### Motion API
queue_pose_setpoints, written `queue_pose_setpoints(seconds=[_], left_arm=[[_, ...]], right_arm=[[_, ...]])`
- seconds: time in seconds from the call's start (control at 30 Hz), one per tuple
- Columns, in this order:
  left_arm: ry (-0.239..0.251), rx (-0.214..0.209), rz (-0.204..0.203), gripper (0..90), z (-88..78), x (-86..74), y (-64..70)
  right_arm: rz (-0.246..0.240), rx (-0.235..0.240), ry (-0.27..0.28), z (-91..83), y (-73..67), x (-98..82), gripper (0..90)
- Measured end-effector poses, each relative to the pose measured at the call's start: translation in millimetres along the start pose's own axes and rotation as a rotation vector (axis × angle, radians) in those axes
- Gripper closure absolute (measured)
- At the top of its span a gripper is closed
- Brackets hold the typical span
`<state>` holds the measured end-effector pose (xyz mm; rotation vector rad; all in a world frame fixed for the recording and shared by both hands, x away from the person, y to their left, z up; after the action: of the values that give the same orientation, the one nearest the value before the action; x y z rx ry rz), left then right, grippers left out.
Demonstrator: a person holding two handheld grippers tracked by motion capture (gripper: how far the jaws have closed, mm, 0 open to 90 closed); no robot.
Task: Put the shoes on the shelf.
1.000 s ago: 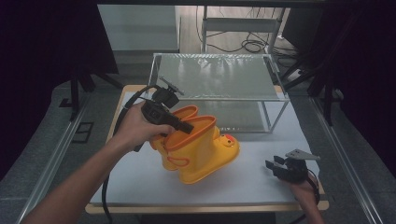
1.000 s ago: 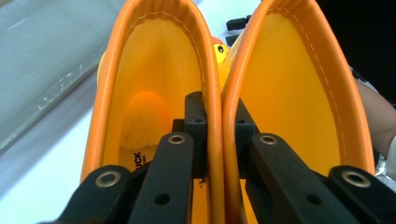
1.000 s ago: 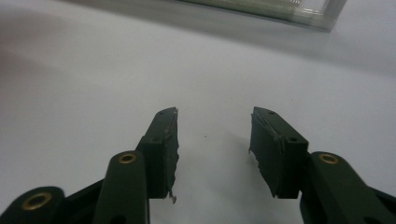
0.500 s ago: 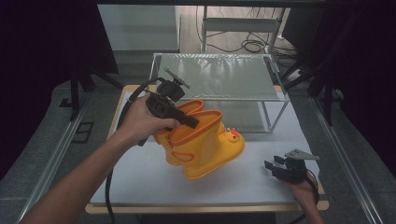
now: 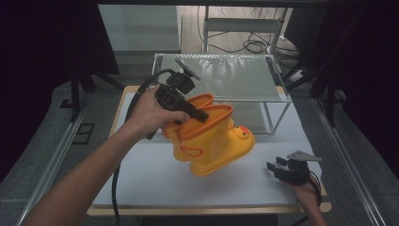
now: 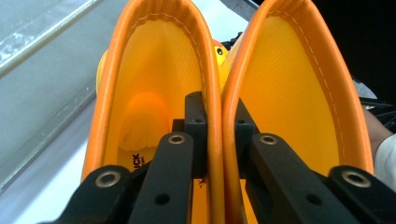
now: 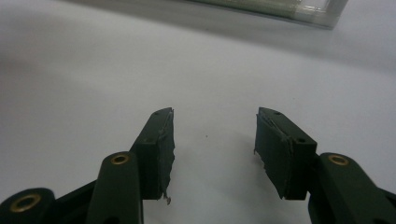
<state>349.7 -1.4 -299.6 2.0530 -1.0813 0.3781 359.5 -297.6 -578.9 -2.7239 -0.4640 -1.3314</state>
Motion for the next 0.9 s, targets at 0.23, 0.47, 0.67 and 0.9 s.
queue_pose_setpoints(seconds=[0.23, 0.47, 0.67, 0.9], left_arm=[[0.015, -0.023, 0.016, 82.8, -2.8, 19.0, 5.0], [0.027, -0.038, 0.032, 82.8, -5.7, 35.7, 12.5], [0.055, -0.059, 0.042, 82.8, -12.1, 55.0, 18.1], [0.085, -0.073, 0.037, 82.8, -16.2, 74.6, 17.2]], right_arm=[[0.01, 0.0, 0.001, -0.1, 1.4, 0.0, 47.3], [0.014, -0.002, 0.006, -0.2, 2.2, 1.7, 47.5], [0.018, -0.003, 0.006, -1.0, 4.1, 1.5, 47.4], [0.02, -0.002, 0.008, -1.3, 3.9, 1.7, 47.5]])
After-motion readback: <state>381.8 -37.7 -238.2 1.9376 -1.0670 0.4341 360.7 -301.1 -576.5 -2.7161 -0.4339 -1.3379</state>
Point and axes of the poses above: each handheld gripper's, and its own axes: z roughly forward along the jaws, x roughly out of its top, y roughly to its right, the point moved 10 cm from there along z, roughly forward along the jaws, and after that the axes turned 14 degrees about -x, right-handed, at the moved point
